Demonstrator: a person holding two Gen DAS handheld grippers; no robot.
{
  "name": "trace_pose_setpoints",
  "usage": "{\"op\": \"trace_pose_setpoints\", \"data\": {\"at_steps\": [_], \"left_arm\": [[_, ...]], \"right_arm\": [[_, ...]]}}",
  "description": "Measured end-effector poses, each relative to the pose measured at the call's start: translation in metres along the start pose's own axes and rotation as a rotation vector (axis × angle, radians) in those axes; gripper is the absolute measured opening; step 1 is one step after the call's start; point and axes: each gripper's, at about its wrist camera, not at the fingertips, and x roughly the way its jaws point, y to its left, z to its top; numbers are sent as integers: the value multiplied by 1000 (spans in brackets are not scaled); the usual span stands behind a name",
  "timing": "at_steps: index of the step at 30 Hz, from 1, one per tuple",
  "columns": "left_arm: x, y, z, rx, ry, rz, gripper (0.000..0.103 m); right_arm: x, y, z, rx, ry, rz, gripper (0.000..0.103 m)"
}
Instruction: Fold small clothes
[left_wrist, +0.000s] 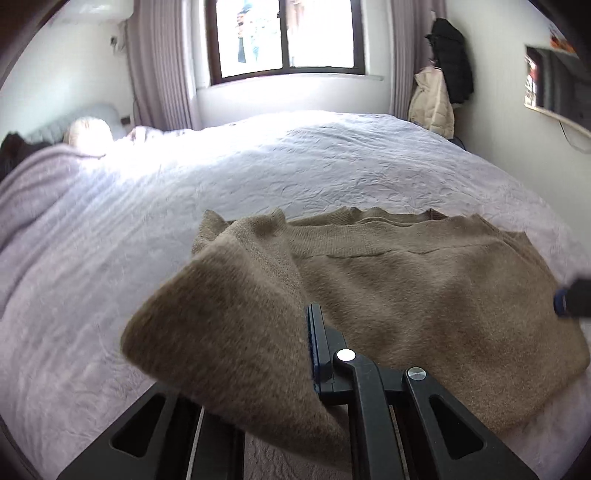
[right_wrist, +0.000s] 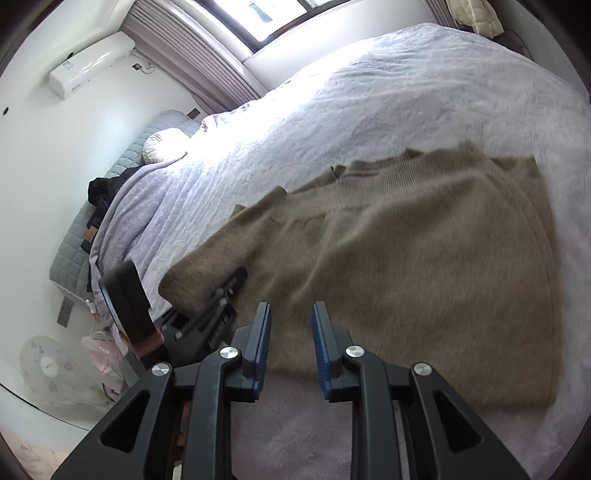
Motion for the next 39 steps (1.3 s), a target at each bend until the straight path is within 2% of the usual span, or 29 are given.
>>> {"op": "trace_pose_setpoints", "data": {"at_steps": [2,3,4,8,11,14,18,22,25,29,30,31,34,39], "left_arm": [[-3,-6,-2,33,-18,16,13],[-5,-8,-3,44,-25,20,12],[-5,-11,-3,51,-30,24,12],[-3,-18,-5,86,-48,31,13],[-3,-19,-8,108,-55,22,13],[-2,-20,-11,123,-58,14,13],[-4,-19,-13,114,-58,-7,13],[-4,-9,-15,85,-44,-21,13],[-5,-13,-17,99,-55,-16,13],[-6,-14,-18,104,-56,-12,13],[-6,-12,-18,99,-52,-12,13],[-5,-11,-17,95,-46,-15,13],[-12,-10,-13,90,-44,-39,13],[-38,-24,4,103,-81,-74,12]], "right_arm": [[8,7,19,-33,47,-7,49],[16,13,29,-51,79,0,66],[24,19,40,-67,112,17,75],[73,51,78,-143,287,52,80],[118,83,100,-240,399,2,81],[163,113,101,-358,543,-41,83],[211,142,90,-518,670,-128,84],[253,150,74,-626,798,-239,84],[274,147,70,-641,826,-290,84],[288,144,68,-641,790,-329,83],[287,144,68,-641,767,-339,68],[283,142,71,-632,740,-352,34],[260,132,83,-578,656,-330,25],[192,112,102,-494,457,-261,23]]}}
